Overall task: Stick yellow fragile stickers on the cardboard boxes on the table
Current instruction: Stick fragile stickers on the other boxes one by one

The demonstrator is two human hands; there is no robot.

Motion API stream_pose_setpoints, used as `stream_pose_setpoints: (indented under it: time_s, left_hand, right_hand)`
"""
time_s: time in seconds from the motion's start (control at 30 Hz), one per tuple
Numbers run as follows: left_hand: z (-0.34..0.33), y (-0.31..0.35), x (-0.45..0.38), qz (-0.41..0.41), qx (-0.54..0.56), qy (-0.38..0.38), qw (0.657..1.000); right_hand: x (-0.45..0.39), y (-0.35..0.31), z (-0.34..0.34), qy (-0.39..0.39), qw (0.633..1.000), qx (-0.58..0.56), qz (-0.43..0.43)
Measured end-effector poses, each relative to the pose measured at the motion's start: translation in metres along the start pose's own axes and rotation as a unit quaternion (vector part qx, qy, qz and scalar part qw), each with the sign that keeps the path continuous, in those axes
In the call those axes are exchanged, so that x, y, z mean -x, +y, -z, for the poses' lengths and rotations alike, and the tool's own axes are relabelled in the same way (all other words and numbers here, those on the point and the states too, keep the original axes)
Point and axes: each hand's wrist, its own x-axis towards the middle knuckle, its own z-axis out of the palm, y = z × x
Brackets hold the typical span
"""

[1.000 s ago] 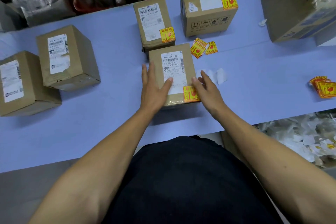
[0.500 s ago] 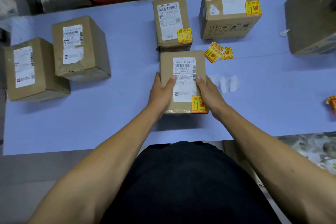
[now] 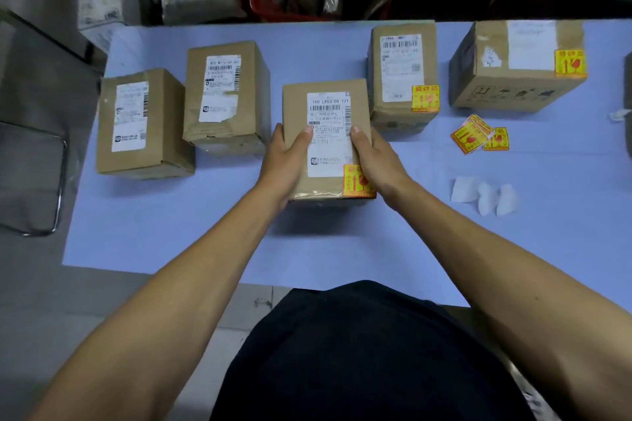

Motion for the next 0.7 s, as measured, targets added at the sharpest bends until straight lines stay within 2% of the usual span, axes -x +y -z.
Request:
stream_pose_setpoints:
  time_s: [0.2, 0.37, 0.5, 0.7]
  left_hand:
    - [0.011, 0.044, -0.059, -0.011, 0.015, 0.014, 1.0]
    - [0.015, 0.066, -0.112, 0.031, 0.002, -0.016, 0.999]
    - [0.011, 0.067, -0.143, 0.066, 0.001, -0.026, 0.998]
    - [0.006, 0.051, -0.164, 0.042, -0.016, -0.025, 0.999]
  right_hand:
    - [-0.057, -0.049, -0.003, 0.011, 1.0, 0.0, 0.004]
    - [-0.103, -0.074, -0.006, 0.016, 0.999, -0.003, -0.035]
    - [-0.128, -0.081, -0.008, 0.036, 0.998, 0.018, -0.048]
    - [-0.144, -0.074, -0.011, 0.035, 0.996, 0.068, -0.051]
